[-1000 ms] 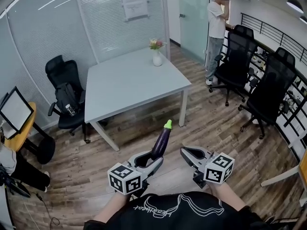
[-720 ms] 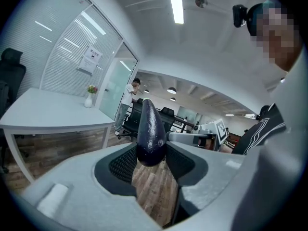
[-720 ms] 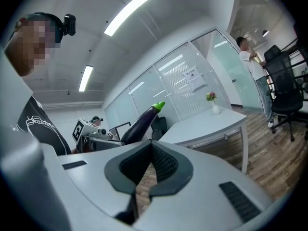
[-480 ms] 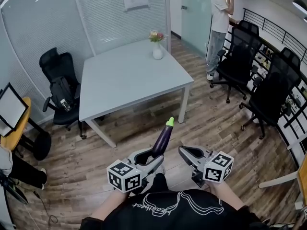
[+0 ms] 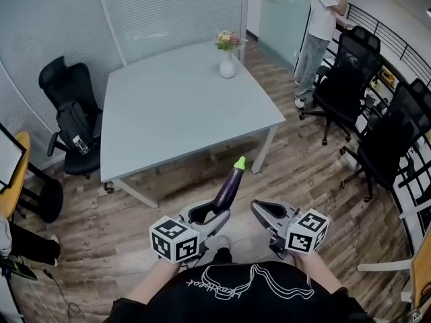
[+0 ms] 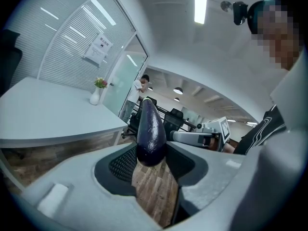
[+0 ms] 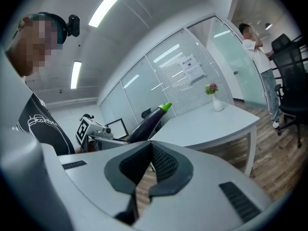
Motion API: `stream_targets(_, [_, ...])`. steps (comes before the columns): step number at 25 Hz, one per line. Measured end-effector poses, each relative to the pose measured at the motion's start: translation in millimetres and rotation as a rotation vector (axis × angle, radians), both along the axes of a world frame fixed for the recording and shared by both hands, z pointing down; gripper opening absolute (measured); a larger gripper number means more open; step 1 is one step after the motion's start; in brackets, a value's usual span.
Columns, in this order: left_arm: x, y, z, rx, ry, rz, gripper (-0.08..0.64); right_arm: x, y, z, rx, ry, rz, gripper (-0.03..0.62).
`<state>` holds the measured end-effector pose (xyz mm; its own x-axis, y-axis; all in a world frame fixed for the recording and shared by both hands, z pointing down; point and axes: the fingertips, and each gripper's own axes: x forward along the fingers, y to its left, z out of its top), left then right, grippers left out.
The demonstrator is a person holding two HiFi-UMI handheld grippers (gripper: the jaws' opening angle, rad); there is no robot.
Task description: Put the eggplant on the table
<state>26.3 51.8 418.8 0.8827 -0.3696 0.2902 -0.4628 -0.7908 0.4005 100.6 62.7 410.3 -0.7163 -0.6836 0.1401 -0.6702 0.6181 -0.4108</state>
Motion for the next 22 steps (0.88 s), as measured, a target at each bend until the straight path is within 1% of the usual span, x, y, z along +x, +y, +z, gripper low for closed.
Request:
stream_targets(4, [-12.4, -64.8, -7.0, -0.004, 0.014, -0.021, 0.192, -12.5, -63.6, -5.8, -0.008, 0.029, -0.017, 0.009])
stream_targets(9, [-25.8, -122.9, -16.7, 0.017, 0.019, -0.032, 0.192, -29.8, -121.5, -17.1, 0.024, 0.057, -0.038, 0.009])
stream_targets(11, [-28.9, -140.0, -18.8, 0.025, 0.014, -0.037, 0.192, -34.5, -137.3, -18.1, 0.03, 0.053, -0.05, 0.009])
stream_targets(15, [-33.4, -162.6, -15.3, 0.016, 0.014, -0.051, 0.192, -35.9, -160.7, -9.9, 0.014, 0.068, -0.066, 0.009])
stream_targets(22, [-47.8, -208.8, -2.7, -0.01, -0.011, -0.139, 0.192, -46.7, -209.6, -2.6, -0.011, 0.055, -0.136, 0.009])
